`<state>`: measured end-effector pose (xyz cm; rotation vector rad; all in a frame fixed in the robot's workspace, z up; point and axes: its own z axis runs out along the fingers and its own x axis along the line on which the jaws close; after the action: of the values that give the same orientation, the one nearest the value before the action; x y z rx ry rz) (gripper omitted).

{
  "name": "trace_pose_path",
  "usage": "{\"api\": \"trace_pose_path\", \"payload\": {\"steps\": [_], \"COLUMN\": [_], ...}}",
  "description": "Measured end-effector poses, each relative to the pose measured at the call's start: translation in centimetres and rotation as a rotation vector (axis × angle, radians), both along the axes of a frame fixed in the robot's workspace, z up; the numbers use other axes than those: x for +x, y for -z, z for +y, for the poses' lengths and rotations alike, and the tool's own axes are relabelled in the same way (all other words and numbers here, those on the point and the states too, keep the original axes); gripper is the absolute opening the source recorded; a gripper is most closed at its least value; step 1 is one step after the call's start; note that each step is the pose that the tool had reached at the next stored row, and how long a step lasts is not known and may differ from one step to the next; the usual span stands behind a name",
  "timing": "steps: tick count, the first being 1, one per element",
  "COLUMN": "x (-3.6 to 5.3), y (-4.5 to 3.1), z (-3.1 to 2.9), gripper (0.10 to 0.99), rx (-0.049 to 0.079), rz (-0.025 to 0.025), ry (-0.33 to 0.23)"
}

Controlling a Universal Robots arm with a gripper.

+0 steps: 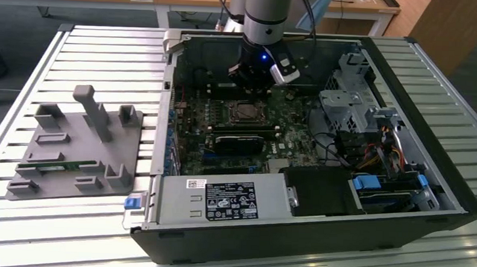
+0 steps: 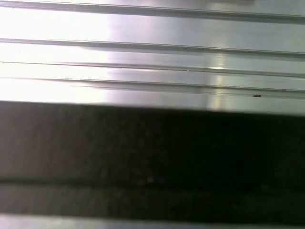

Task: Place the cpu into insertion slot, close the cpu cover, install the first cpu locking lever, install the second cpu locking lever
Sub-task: 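Install the first cpu locking lever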

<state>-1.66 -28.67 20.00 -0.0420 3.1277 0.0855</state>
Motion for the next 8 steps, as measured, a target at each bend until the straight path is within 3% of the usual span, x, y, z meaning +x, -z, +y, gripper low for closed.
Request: {"api": "trace_pose_path", "payload": {"steps": [5,8], "x": [0.01,0.01], "y": [0.08,0.08], "z": [0.04,0.06], "gripper": [0.118,0.118], "rx": [-0.017,-0.021], "rz": [0.0,0.0], "ry": [0.0,0.0]}}
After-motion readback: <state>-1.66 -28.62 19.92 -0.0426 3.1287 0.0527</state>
